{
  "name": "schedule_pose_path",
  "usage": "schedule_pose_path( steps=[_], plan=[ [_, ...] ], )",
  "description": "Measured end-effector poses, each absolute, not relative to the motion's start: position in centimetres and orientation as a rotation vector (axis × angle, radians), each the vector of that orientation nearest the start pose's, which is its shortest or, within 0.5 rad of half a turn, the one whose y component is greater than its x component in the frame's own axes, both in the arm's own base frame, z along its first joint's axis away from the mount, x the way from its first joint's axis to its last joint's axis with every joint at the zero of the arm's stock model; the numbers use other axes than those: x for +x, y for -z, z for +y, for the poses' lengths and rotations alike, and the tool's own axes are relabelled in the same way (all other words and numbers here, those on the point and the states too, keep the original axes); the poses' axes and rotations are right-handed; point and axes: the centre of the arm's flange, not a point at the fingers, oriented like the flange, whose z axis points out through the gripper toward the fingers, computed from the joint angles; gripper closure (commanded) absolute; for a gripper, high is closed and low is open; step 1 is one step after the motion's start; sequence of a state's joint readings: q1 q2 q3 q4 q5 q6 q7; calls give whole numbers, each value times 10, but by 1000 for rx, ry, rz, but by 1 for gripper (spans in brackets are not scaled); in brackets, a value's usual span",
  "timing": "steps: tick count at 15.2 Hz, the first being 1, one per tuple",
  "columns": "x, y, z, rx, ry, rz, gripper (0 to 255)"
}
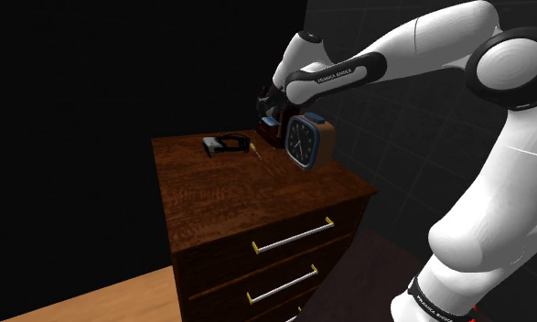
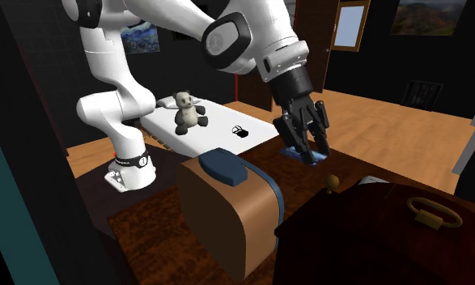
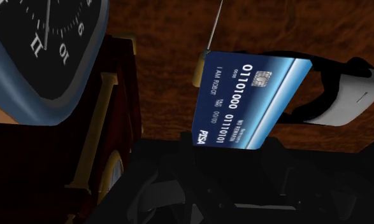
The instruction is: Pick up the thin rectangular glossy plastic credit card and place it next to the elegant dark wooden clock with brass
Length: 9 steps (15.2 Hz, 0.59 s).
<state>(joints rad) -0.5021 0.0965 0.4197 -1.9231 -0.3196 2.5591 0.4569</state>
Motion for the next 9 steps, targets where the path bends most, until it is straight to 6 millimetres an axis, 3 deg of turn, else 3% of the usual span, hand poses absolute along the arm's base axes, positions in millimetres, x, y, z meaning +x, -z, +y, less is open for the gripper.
schedule_pose_path(
  steps=[9],
  plan=[
    [622,-457,-54,-3065,919,517,255]
  ],
)
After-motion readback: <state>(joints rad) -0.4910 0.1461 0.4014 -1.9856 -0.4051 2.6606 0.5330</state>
